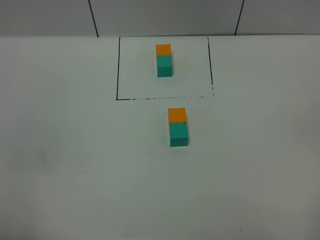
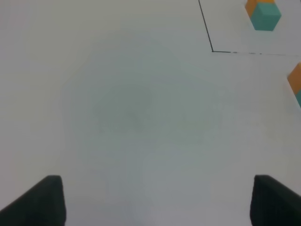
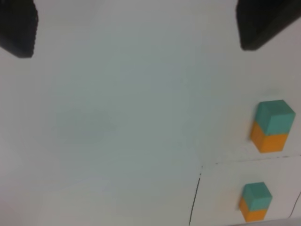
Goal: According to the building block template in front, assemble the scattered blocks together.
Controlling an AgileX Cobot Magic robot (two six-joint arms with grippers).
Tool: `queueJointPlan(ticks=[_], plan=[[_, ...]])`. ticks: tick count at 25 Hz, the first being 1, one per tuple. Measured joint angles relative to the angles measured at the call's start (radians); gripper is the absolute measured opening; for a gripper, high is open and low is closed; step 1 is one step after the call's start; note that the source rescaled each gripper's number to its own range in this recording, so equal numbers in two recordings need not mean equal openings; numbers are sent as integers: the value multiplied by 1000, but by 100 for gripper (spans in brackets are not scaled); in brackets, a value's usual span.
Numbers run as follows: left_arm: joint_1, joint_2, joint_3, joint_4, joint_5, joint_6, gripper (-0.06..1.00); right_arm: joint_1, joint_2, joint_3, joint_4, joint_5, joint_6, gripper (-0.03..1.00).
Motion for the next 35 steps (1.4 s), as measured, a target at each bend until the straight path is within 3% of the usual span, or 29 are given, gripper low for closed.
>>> queueJointPlan(ticks=[35], plan=[[0, 0, 0, 0, 0, 0, 67, 0, 0, 1, 1, 0, 2, 72]])
